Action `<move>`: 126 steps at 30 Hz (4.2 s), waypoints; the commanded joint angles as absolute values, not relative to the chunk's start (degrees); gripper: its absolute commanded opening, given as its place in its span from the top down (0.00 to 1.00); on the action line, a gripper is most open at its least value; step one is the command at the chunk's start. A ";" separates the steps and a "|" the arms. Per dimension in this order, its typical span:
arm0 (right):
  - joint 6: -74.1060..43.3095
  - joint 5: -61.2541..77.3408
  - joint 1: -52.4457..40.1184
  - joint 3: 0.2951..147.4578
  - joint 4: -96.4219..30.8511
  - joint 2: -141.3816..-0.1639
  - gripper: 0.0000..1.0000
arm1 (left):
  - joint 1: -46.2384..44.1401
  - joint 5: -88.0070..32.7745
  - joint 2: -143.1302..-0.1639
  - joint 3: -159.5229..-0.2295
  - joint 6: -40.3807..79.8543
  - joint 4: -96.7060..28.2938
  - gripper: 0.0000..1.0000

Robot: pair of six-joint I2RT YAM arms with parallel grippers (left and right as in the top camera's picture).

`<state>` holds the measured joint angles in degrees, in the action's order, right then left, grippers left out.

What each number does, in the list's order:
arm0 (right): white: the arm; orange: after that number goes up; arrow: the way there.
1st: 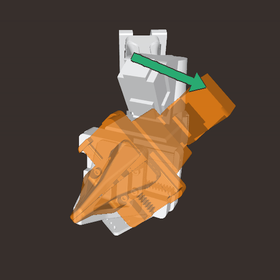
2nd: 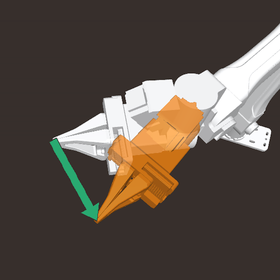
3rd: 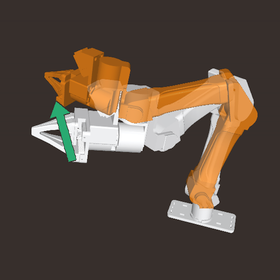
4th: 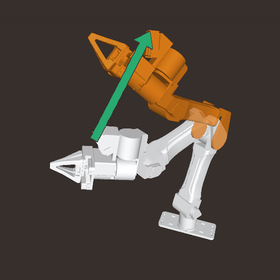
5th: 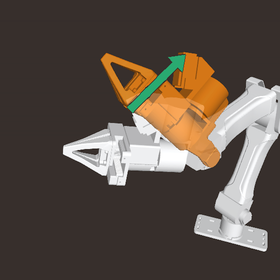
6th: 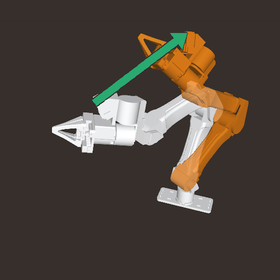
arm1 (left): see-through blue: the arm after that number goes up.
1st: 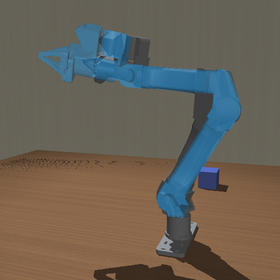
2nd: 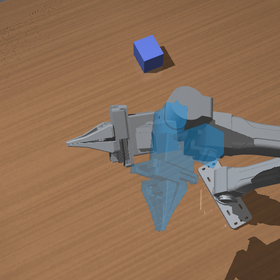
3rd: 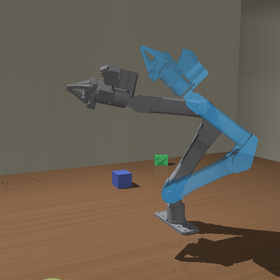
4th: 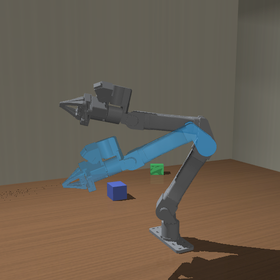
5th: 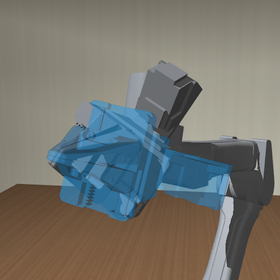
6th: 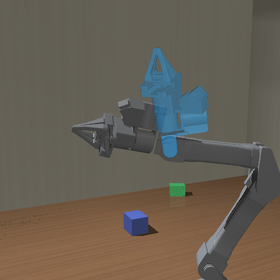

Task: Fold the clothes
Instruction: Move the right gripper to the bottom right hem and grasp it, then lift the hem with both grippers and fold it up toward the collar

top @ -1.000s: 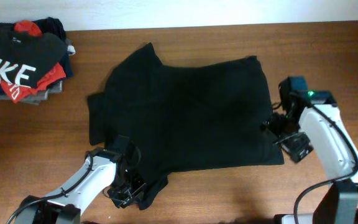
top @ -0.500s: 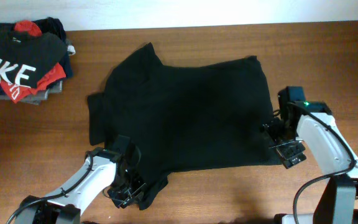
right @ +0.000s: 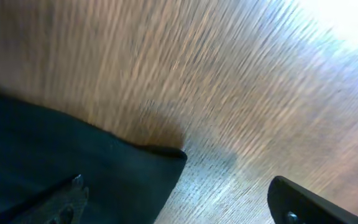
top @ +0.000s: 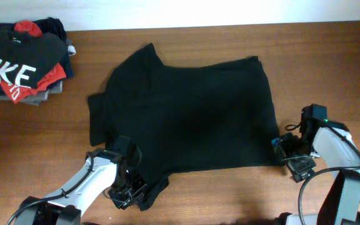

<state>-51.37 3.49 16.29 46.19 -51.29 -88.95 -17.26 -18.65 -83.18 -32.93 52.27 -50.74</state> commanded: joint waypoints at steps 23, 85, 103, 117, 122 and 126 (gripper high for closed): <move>-50.41 10.55 15.00 39.16 -42.57 -88.88 0.49 | -17.52 -15.44 -84.31 -32.16 51.57 -49.93 0.93; -52.97 15.62 15.00 48.62 -33.98 -84.99 0.96 | -17.45 0.97 -83.88 -50.30 49.78 -52.18 0.99; -55.83 17.17 15.00 48.60 -29.61 -85.01 0.96 | -17.41 10.83 -83.90 -59.53 47.86 -48.97 0.99; -56.27 17.17 11.94 48.56 -23.90 -85.14 0.96 | -17.41 18.50 -83.94 -59.51 47.88 -45.01 0.99; -56.27 16.95 9.06 48.56 -19.40 -86.04 0.96 | -17.41 19.59 -84.01 -59.51 47.88 -43.20 0.99; -56.49 13.76 7.40 48.56 -18.81 -86.74 0.96 | -17.37 19.99 -84.33 -59.51 47.88 -42.17 0.99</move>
<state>-55.79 16.80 8.62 47.57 -19.00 -86.15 -17.30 17.63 -83.59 -58.57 48.82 -42.70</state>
